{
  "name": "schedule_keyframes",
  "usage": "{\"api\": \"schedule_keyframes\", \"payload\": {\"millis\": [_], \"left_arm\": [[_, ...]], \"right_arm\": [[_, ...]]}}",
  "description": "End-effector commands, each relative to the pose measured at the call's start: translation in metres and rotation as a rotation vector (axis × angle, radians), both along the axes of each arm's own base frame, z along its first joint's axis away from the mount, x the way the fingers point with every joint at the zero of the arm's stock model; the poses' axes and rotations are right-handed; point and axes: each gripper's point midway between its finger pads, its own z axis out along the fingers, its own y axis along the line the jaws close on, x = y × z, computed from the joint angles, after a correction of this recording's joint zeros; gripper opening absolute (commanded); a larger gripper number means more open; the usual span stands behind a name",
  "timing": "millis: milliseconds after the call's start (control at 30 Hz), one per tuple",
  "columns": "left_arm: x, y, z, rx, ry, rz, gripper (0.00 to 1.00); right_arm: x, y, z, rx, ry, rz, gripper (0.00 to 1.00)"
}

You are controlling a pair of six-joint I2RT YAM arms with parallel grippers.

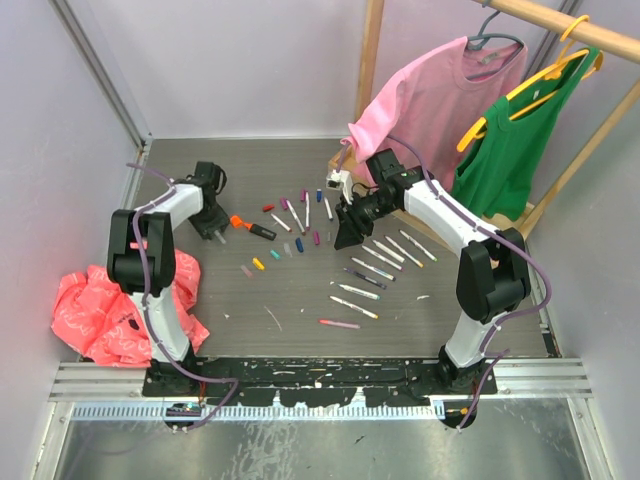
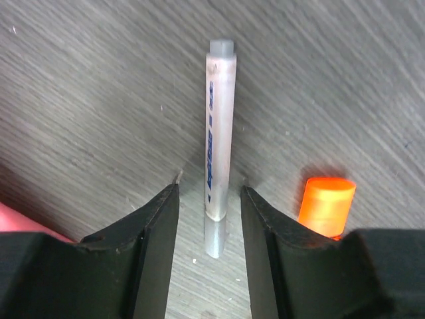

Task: Open the pen caps
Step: Pick up the pen from the center of the board.

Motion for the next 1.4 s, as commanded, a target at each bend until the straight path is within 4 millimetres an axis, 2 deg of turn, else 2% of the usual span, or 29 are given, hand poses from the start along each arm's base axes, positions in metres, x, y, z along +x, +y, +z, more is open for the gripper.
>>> {"api": "schedule_keyframes", "payload": {"millis": [0,167,333,433,567,700,900,1000,1133,1200,1267,1367], "left_arm": [[-0.007,0.015,-0.025,-0.002,0.094,0.021,0.41],[-0.005,0.015,-0.030,-0.013,0.092,0.026,0.27],[-0.008,0.014,-0.030,-0.021,0.093,0.019,0.01],[-0.013,0.017,-0.019,-0.005,0.069,0.023,0.00],[-0.017,0.020,0.010,0.015,-0.001,-0.003,0.00],[-0.027,0.013,0.038,-0.006,-0.056,-0.048,0.00],[-0.045,-0.022,0.066,-0.091,-0.168,-0.137,0.00],[-0.053,-0.046,0.082,-0.159,-0.244,-0.208,0.00],[-0.067,-0.075,0.098,-0.276,-0.340,-0.309,0.00],[-0.073,-0.087,0.107,-0.333,-0.383,-0.351,0.00],[-0.079,-0.098,0.122,-0.391,-0.443,-0.400,0.00],[-0.089,-0.118,0.141,-0.484,-0.518,-0.492,0.00]], "right_arm": [[0.007,0.005,0.020,0.045,-0.056,0.018,0.38],[0.006,0.006,0.019,0.047,-0.050,0.027,0.38],[0.005,0.006,0.019,0.048,-0.049,0.031,0.38],[-0.001,0.007,0.021,0.069,-0.045,0.067,0.38],[-0.015,0.011,0.029,0.126,-0.022,0.134,0.39],[-0.023,0.012,0.033,0.163,-0.017,0.175,0.43],[-0.036,0.016,0.029,0.225,0.044,0.240,0.54],[-0.052,0.020,0.026,0.288,0.065,0.314,0.61],[-0.070,0.022,0.012,0.326,0.108,0.391,0.72],[-0.079,0.023,0.010,0.354,0.166,0.427,0.72],[-0.081,0.029,0.007,0.370,0.238,0.414,0.72],[-0.090,0.035,-0.003,0.349,0.251,0.458,0.72]]}}
